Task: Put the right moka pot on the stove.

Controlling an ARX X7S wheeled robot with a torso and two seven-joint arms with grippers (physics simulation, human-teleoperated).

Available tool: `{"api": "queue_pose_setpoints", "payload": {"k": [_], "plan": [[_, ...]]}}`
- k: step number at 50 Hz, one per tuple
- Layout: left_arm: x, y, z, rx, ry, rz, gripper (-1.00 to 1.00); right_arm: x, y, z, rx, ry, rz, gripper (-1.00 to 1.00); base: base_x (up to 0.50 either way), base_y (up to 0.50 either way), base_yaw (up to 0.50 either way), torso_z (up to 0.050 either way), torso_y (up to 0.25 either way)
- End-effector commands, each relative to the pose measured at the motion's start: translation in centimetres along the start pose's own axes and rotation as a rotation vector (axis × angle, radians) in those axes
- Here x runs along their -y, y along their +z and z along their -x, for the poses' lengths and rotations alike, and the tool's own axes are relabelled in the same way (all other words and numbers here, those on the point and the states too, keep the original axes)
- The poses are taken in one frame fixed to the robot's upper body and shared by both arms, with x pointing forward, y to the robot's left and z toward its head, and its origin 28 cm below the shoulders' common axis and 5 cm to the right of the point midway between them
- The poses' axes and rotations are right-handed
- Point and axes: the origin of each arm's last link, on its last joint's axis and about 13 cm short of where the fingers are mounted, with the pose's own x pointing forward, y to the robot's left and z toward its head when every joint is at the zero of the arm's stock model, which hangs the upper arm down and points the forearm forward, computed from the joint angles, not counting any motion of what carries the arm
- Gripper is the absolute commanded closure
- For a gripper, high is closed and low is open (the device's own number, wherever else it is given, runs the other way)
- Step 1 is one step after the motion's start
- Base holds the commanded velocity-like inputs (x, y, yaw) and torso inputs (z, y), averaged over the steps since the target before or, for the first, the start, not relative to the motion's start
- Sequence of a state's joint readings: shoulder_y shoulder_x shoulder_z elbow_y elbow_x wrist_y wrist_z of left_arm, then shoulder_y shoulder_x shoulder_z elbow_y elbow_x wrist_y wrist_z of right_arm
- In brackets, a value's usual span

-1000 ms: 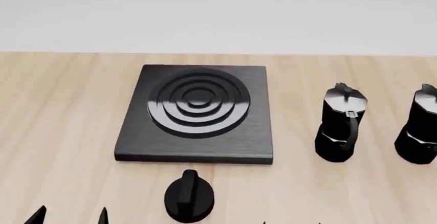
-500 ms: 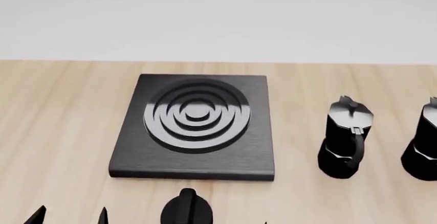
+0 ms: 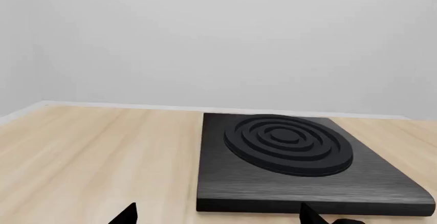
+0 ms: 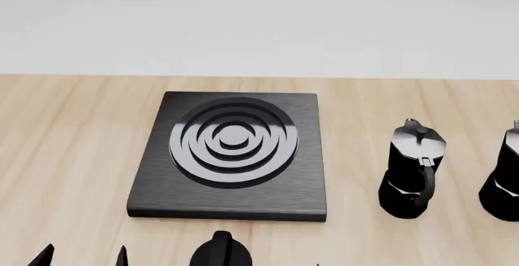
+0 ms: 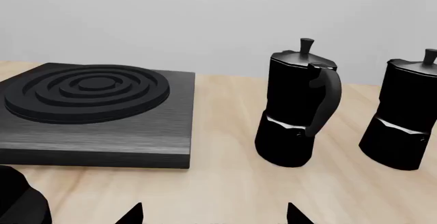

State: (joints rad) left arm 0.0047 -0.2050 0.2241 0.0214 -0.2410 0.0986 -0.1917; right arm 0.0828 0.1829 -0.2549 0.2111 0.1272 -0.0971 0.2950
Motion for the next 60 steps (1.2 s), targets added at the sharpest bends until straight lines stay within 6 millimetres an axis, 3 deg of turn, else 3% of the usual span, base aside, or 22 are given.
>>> {"api": "queue_pose_setpoints", "payload": {"k": [1,13,18,28,47,54,60], "plan": [[0.0,0.0,0.0,-0.002,-0.001,0.001,-1.0,0.0,-0.1,0.0,-0.004,0.0,-0.003,-1.0,0.0,0.0,0.0,0.0,0.0],[0.0,0.1,-0.1,-0.013,-0.008,0.014,-1.0,0.0,0.1,0.0,0.008,0.001,0.009,-1.0,0.0,0.0,0.0,0.0,0.0],[0.0,0.6,-0.2,-0.019,-0.015,0.014,-1.0,0.3,1.0,0.0,0.022,0.005,0.031,-1.0,0.0,0.0,0.0,0.0,0.0],[-0.1,6.7,0.7,0.046,-0.036,0.001,-1.0,1.0,4.4,0.6,0.086,-0.005,0.06,-1.0,0.0,0.0,0.0,0.0,0.0],[0.4,15.3,2.0,0.204,-0.088,-0.033,-1.0,2.4,10.6,1.5,0.21,-0.022,0.068,-1.0,0.0,0.0,0.0,0.0,0.0],[0.6,17.7,3.0,0.235,-0.111,-0.037,-1.0,2.6,12.0,2.0,0.24,-0.024,0.073,-1.0,0.0,0.0,0.0,0.0,0.0],[0.5,18.3,3.4,0.25,-0.118,-0.039,-1.0,2.7,12.3,2.2,0.243,-0.025,0.072,-1.0,0.0,0.0,0.0,0.0,0.0]]}}
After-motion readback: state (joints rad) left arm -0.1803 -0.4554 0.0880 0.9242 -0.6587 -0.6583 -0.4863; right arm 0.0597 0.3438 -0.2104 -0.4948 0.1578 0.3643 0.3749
